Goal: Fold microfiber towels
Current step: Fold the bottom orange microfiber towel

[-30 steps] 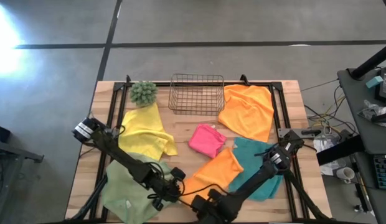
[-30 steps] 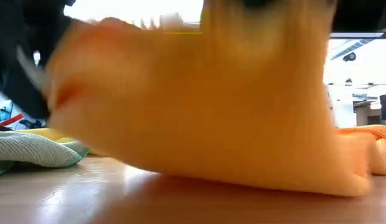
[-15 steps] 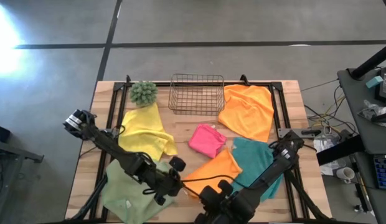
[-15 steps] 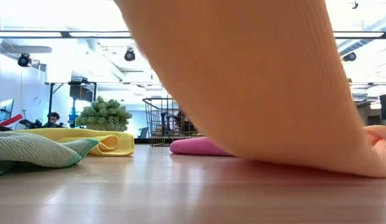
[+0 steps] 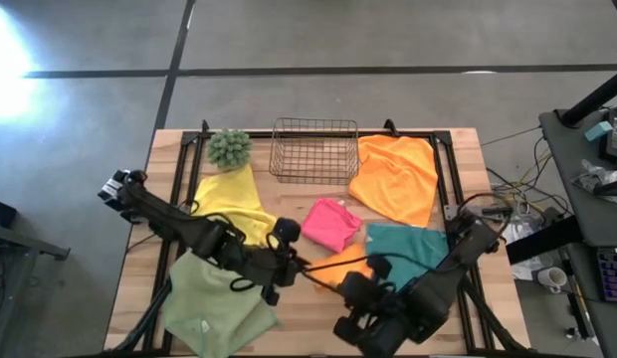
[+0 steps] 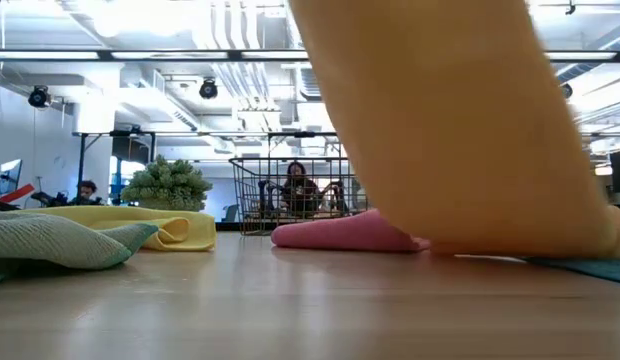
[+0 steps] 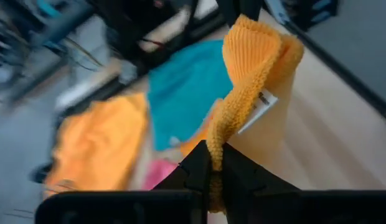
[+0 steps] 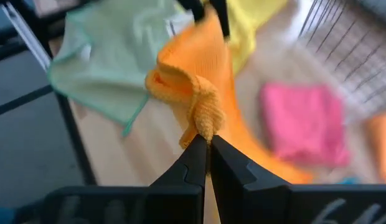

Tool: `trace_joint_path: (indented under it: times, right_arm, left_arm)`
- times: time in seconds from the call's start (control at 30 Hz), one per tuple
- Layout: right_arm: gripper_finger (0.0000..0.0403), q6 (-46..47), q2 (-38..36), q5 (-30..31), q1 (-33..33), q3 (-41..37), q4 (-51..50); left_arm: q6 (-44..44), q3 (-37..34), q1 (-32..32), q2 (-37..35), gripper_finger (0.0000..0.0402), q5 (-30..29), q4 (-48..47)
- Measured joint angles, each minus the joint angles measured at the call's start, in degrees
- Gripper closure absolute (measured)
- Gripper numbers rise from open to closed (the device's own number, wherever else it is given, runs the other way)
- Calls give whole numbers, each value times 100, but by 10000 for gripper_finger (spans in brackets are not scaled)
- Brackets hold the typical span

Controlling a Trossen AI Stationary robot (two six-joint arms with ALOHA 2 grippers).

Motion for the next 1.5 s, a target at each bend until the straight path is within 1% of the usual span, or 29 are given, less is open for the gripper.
trace_joint_path:
  times: [0.1, 0.2, 0.33, 0.43, 0.47, 0.53, 0.6, 0.7, 0.8, 0.9, 0.97, 1.0, 1.03, 1.07, 1.13, 1.2, 1.27, 1.33, 1.4, 1.5]
  right_arm:
    - [395, -495, -307, 502, 2, 0, -23]
    - [395, -965, -577, 834, 0, 0, -51]
    - [395, -1571, -748, 932, -12, 2, 17]
    - [395, -1697, -771, 1268, -12, 2, -150]
    - [395, -1767, -788, 1208, -12, 2, -133]
    - [395, -1984, -807, 826, -54, 2, -108]
    - [395, -2027, -775, 1079, -71, -9, -194]
    - [395, -2062, -752, 1488, -77, -15, -228]
    - [395, -2198, -779, 1658, -82, -15, -247]
    - [395, -2453, -807, 1540, -111, -2, -20]
    - [395, -2512, -811, 1809, -103, -2, -94]
    - [395, -2532, -821, 1820, -103, -2, -103]
    - [395, -2576, -859, 1696, -105, -2, -27]
    - [395, -2648, -886, 1549, -110, -2, 26]
    - [395, -2659, -905, 1756, -109, 0, -7]
    - [395, -2665, -914, 1879, -105, 2, -55]
    - [395, -2698, -920, 1707, -114, 2, -12]
    - [395, -2756, -926, 1696, -114, 2, -40]
    - [395, -2729, -932, 1668, -114, 2, -33]
    - [395, -2648, -934, 1591, -112, 0, -36]
  left_arm:
    - [230, 260, 127, 0, 391, -274, -1]
    - [368, 541, 266, 0, 391, -466, 26]
    - [635, 984, 326, 0, 391, -1076, 45]
    - [866, 1287, 325, 0, 391, -1336, 43]
    - [899, 1357, 325, 0, 391, -1397, 13]
    - [901, 1470, 323, 30, 391, -1392, -48]
    - [741, 1503, 302, 53, 391, -1344, -114]
    - [331, 1472, 294, 55, 397, -1116, -463]
    - [54, 1451, 292, 61, 399, -1092, -665]
    - [-278, 1545, 236, 63, 398, -1102, -642]
    - [-190, 1611, 177, 62, 398, -1254, -612]
    - [-76, 1621, 172, 59, 398, -1428, -621]
    - [-37, 1624, 178, 59, 399, -1536, -650]
    - [-122, 1642, 194, 59, 400, -1518, -660]
    - [-234, 1660, 219, 63, 400, -1227, -597]
    - [-149, 1617, 218, 60, 400, -1301, -580]
    - [-274, 1593, 216, 59, 400, -1322, -644]
    - [-332, 1599, 222, 70, 400, -1197, -653]
    - [-356, 1599, 231, 79, 400, -1205, -669]
    - [-676, 1597, 222, 81, 400, -1205, -966]
